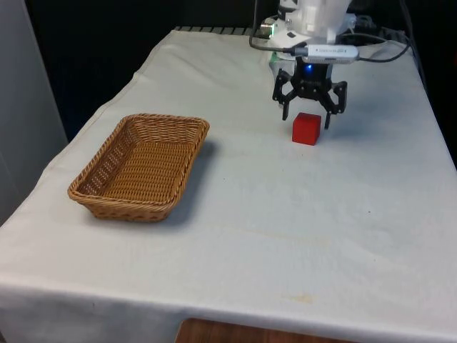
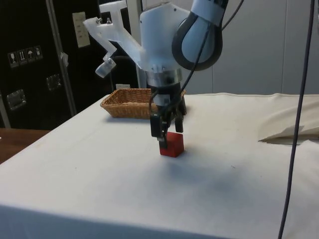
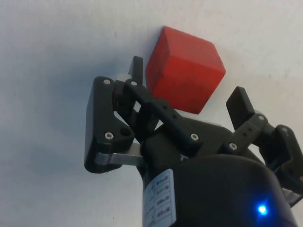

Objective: Pick up the cube and place it into the basket.

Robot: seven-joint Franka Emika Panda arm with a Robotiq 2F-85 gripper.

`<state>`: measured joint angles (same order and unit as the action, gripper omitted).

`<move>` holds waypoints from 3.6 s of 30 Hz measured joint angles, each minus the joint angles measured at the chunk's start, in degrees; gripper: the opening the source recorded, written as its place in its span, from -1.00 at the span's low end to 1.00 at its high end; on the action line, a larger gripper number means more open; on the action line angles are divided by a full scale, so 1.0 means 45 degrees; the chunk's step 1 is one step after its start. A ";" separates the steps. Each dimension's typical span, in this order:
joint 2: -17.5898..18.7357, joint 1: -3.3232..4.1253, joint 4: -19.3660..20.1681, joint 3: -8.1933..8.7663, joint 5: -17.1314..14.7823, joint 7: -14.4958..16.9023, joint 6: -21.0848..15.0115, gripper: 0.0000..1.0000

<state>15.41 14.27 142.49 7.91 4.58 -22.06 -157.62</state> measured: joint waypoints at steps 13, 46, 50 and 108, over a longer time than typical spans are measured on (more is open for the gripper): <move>0.0586 0.0000 -0.0038 0.0000 0.0000 -0.0013 -0.0688 1.00; 0.0624 0.0000 0.0025 0.0000 0.0013 -0.0013 -0.0713 0.14; 0.0624 0.0000 0.0025 0.0000 0.0013 -0.0013 -0.0713 -0.86; -0.2381 0.0013 -0.0038 -0.0140 0.0076 0.0013 0.2012 -0.97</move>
<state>4.70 14.32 142.32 7.28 4.93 -22.00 -148.57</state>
